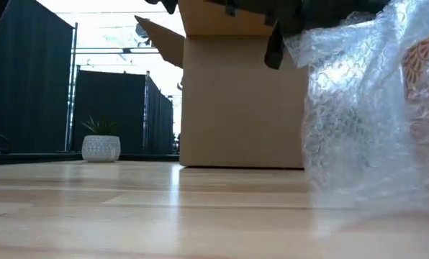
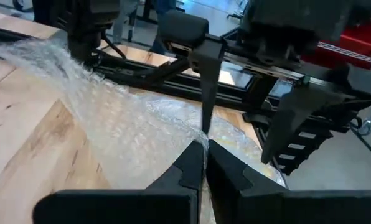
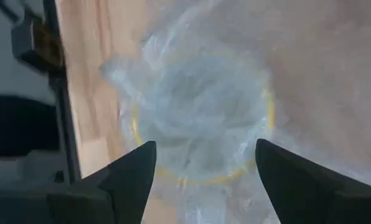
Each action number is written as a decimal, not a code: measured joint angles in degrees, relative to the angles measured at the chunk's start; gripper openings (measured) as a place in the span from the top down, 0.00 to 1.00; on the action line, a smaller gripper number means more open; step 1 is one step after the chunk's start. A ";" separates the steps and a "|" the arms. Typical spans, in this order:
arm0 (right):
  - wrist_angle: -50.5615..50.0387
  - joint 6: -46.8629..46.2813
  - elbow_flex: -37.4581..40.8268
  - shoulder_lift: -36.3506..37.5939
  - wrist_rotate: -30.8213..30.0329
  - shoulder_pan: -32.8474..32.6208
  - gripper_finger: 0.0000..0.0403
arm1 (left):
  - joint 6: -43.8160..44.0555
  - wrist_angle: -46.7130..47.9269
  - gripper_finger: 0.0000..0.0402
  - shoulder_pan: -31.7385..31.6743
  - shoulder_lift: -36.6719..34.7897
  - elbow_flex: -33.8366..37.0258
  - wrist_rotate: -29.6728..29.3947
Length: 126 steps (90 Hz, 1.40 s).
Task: Wrap mug
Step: Wrap the orange mug with the bubble wrap
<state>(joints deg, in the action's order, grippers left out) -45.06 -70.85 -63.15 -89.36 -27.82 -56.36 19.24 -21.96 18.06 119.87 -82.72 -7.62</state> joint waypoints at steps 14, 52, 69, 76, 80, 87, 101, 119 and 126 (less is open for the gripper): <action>0.62 -0.80 -0.03 0.11 3.00 -0.76 0.36 | -0.04 -0.35 1.00 -0.07 0.00 0.00 0.02; 0.79 -1.00 -0.01 0.00 -0.62 -0.96 0.36 | -2.05 -1.54 1.00 -0.04 -0.02 -0.25 2.71; 1.19 1.58 -0.01 0.03 -0.84 0.13 0.36 | -4.78 -1.08 1.00 0.07 -0.02 -2.13 2.88; 2.04 2.44 0.02 0.78 -0.42 0.13 0.36 | -5.11 -0.85 1.00 0.07 -0.02 -3.27 3.14; 2.31 2.49 0.04 1.66 -0.36 0.11 0.36 | -5.09 -1.11 1.00 0.07 -0.04 -3.67 3.65; 2.78 1.60 0.04 3.19 -0.36 -0.29 0.36 | -5.02 -1.24 1.00 0.07 -0.04 -3.76 4.22; 3.54 -0.56 0.04 4.60 0.63 -2.17 0.36 | -4.74 -0.93 1.00 0.07 -0.04 -3.76 4.39; 4.14 -2.03 0.04 3.82 0.95 -3.17 0.36 | -4.58 -1.11 1.00 0.07 -0.04 -3.76 4.39; 4.54 -2.01 0.04 2.47 0.66 -2.90 0.36 | -4.60 -1.09 1.00 0.11 -0.04 -3.76 4.39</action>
<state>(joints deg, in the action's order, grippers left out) -40.52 -72.86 -63.11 -86.90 -27.16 -59.25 14.64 -23.05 18.17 119.83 -86.48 -3.22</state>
